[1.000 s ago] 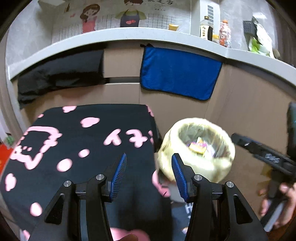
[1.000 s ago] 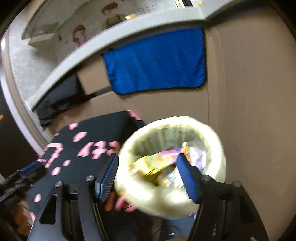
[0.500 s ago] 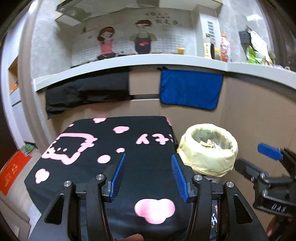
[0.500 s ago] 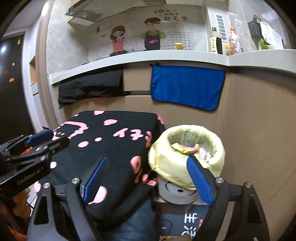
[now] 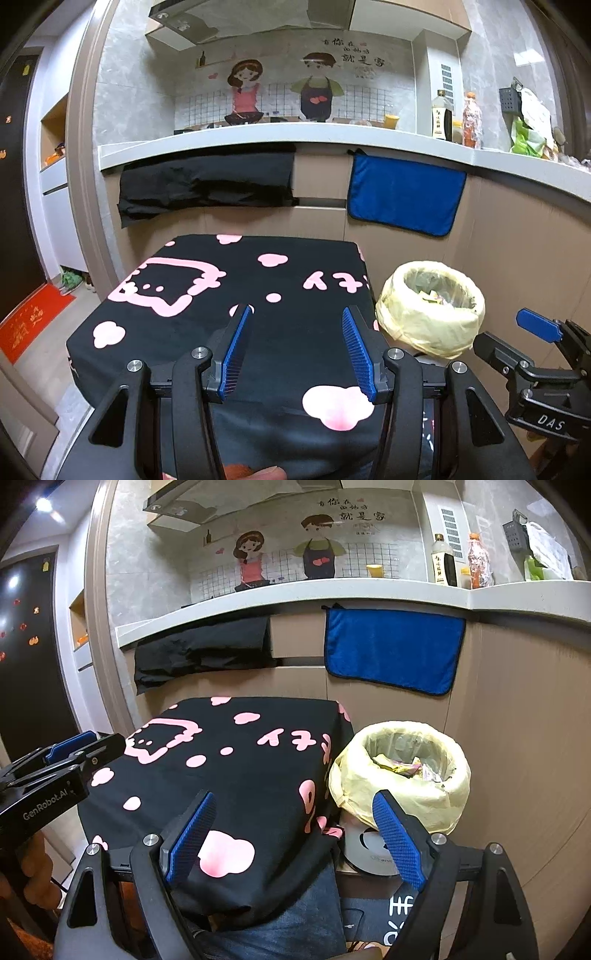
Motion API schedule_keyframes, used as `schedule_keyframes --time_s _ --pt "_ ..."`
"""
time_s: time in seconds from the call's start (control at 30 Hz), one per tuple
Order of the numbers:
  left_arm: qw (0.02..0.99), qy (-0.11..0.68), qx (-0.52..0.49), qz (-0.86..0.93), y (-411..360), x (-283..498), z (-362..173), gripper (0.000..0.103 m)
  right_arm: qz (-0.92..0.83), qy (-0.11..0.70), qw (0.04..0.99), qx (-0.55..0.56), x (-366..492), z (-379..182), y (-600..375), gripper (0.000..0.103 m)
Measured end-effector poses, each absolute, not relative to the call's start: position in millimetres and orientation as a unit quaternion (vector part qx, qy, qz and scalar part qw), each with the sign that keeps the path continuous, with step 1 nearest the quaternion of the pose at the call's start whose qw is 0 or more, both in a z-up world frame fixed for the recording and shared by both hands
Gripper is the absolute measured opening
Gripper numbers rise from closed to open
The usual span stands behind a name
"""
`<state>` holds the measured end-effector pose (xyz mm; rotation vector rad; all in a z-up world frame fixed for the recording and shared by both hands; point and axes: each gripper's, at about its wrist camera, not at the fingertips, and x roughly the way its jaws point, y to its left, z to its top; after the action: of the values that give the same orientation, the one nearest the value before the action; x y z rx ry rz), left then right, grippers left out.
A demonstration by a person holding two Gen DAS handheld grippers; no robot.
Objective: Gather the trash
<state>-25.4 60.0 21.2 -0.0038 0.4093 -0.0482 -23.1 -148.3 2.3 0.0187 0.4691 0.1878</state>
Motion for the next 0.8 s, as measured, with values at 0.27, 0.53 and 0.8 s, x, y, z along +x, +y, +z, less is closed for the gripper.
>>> schedule_keyframes --time_s 0.27,0.53,0.8 --pt "0.979 0.200 0.002 -0.029 58.7 -29.5 21.6 0.052 0.081 0.223 0.971 0.012 -27.0 6.6 -149.1 0.084" --pt "0.979 0.200 0.003 -0.035 56.4 -29.5 21.6 0.052 0.074 0.218 0.973 0.010 -29.0 7.9 -149.8 0.084" --pt "0.979 0.198 0.003 -0.040 53.9 -30.3 22.0 0.052 0.072 0.215 0.974 0.011 -31.0 9.8 -152.1 0.084"
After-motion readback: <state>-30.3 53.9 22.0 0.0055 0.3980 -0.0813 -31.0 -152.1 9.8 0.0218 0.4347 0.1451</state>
